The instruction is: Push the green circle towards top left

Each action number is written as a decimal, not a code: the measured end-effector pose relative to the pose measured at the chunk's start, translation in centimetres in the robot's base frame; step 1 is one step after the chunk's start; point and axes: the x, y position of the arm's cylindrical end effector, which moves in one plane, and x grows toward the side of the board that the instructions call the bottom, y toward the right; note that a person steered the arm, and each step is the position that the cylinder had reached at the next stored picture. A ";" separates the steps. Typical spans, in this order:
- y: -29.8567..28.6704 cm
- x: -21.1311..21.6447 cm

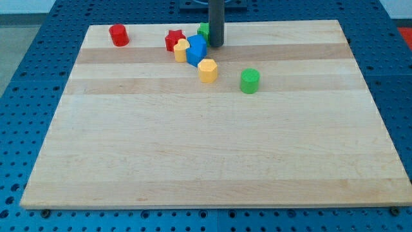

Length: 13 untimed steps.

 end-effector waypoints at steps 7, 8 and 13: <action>3.3 14.6; 6.2 13.7; 13.6 5.2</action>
